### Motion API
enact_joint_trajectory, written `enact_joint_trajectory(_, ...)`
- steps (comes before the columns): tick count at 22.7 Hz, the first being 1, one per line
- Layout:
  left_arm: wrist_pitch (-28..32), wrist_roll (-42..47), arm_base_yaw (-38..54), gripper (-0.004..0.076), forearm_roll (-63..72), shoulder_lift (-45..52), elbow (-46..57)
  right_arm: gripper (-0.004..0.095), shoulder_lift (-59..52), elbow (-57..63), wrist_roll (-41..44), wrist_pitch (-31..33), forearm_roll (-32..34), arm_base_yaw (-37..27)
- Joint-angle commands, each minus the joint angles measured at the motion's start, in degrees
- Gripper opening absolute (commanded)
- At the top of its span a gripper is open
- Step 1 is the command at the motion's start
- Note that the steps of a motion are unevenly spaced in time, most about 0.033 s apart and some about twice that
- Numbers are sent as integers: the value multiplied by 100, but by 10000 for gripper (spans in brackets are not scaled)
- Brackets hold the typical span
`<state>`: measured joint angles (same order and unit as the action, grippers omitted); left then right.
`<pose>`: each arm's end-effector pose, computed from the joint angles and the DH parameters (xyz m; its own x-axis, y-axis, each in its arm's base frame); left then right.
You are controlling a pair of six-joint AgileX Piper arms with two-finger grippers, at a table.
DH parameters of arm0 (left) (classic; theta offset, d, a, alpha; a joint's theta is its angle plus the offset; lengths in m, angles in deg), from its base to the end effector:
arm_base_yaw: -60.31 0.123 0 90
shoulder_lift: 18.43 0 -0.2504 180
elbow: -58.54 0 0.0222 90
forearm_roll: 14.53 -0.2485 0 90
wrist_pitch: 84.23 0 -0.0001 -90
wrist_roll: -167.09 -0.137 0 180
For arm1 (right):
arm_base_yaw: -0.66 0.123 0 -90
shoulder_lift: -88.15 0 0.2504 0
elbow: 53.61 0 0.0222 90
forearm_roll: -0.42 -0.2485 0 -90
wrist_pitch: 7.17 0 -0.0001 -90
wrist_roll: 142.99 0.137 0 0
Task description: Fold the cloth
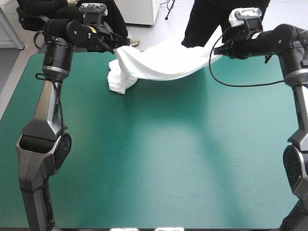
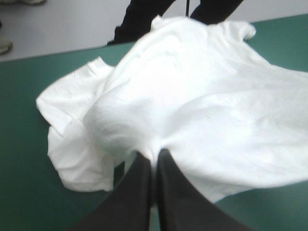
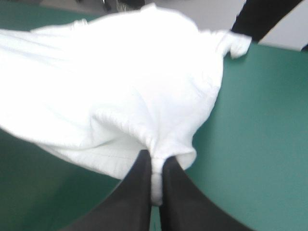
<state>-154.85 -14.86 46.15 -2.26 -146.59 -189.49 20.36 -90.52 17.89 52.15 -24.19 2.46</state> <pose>0.4407 -0.1395 0.3760 -0.6418 0.1235 -0.7568 0.3637 0.9179 -0.1586 0.4224 0.0624 0.3534 -0.6368 -0.1171 -0.7621 -0.3628 0.9177 0.1621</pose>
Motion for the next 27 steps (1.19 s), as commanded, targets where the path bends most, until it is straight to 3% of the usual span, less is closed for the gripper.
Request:
enact_joint_trajectory(1,-338,119,2,-17,155,395,386,-17,-330,518,-171,-98,-115,-44)
enact_joint_trajectory(8,-346,162,2,-17,481,491,1543,-17,-468,1441,-199,246,216,29)
enact_joint_trajectory(16,-349,95,2,-17,455,1781,4704,-17,-1001,3140,-169,593,695,561)
enact_joint_trajectory(27,-349,147,-8,-17,249,2684,6223,-16,-2063,4338,11,1016,749,573)
